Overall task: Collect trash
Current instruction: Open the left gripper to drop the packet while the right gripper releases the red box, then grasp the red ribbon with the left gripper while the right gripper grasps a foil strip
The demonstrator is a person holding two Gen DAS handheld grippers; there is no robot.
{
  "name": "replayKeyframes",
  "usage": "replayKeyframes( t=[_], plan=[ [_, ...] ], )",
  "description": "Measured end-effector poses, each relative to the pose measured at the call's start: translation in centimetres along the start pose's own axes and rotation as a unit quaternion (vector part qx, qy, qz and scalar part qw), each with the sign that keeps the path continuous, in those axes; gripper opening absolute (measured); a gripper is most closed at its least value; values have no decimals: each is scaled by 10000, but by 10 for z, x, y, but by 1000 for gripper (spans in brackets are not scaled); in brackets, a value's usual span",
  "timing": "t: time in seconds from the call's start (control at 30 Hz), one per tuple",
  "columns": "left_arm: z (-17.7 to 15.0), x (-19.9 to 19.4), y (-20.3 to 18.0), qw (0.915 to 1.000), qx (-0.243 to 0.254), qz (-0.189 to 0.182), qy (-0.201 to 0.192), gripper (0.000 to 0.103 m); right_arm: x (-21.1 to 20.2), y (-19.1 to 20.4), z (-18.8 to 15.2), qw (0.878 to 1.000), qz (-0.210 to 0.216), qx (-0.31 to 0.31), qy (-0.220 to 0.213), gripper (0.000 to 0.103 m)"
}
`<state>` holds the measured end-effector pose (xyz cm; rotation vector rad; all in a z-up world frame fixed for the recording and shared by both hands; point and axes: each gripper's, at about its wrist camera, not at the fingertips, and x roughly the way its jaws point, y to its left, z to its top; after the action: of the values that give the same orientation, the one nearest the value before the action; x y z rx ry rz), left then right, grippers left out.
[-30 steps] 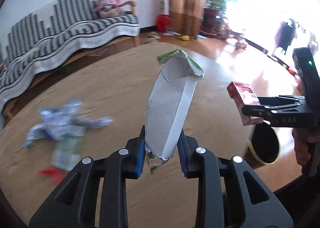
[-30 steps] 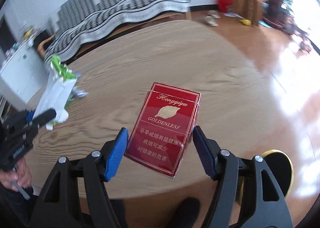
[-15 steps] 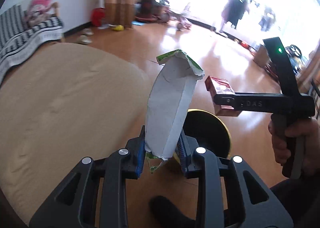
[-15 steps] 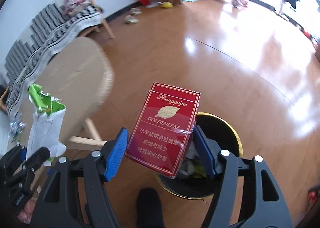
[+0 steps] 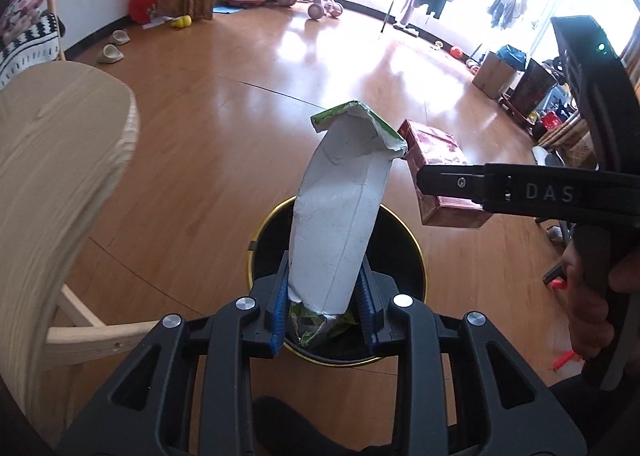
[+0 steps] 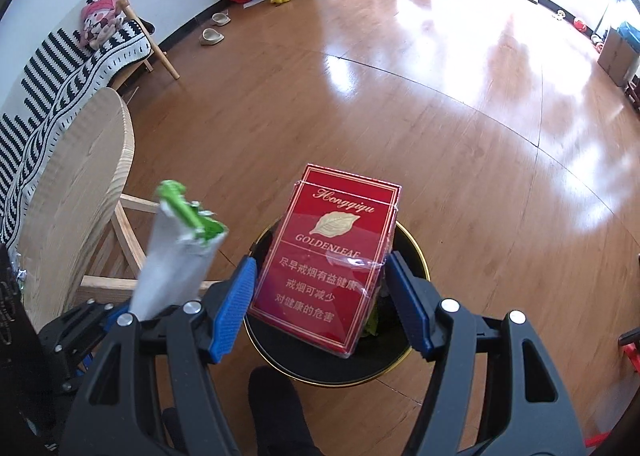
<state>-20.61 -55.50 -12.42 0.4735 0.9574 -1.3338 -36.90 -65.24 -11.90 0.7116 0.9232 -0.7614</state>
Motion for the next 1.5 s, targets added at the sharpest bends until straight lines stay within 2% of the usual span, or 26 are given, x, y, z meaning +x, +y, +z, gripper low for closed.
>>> replayKeyframes(
  t=[0.07, 0.13, 0.17, 0.2, 0.27, 0.43, 0.63, 0.87, 0.93, 1.03, 1.17, 1.3, 1.37, 1.5],
  plan=[
    [2, 7, -1, 10000, 10, -62, 53, 31, -2, -2, 0, 10000, -9, 12, -23, 65],
    [3, 13, -1, 9999, 10, -102, 88, 37, -4, -4, 0, 10000, -29, 58, -58, 65],
    [4, 15, 0, 9999, -4, -100, 97, 42, -4, -6, 1, 9999, -32, 86, -70, 65],
    [5, 18, -1, 9999, -6, -94, 117, 53, -4, -7, 1, 9999, -44, 123, -80, 65],
    [6, 20, -1, 9999, 19, -111, 96, 64, -4, -11, 3, 9998, -34, 173, -82, 65],
    [3, 20, -10, 9997, 201, -95, 95, 66, 1, -12, 3, 10000, -10, 90, 9, 65],
    [2, -4, -1, 9997, 242, 1, -106, 76, 5, -4, 4, 9999, 9, -42, 94, 65],
    [-4, -63, 35, 9984, 59, 272, -493, 86, 5, 10, 9, 9999, -3, -141, 54, 67],
    [-7, -81, 47, 9976, -24, 352, -598, 88, 4, 17, 10, 9998, -55, -182, 17, 75],
    [-16, -112, 69, 9952, -154, 576, -775, 91, 1, 28, 13, 9997, -64, -234, -12, 77],
    [-29, -155, 107, 9900, -456, 931, -960, 92, -4, 66, 17, 9989, 51, -456, -101, 78],
    [-49, -200, 151, 9797, -939, 1368, -1129, 93, -13, 131, 18, 9951, 357, -886, -264, 80],
    [-61, -221, 172, 9731, -1187, 1561, -1209, 93, -19, 179, 14, 9899, 635, -1219, -335, 81],
    [-94, -268, 221, 9531, -1759, 2053, -1363, 93, -27, 260, 3, 9779, 1062, -1749, -434, 83]
  ],
)
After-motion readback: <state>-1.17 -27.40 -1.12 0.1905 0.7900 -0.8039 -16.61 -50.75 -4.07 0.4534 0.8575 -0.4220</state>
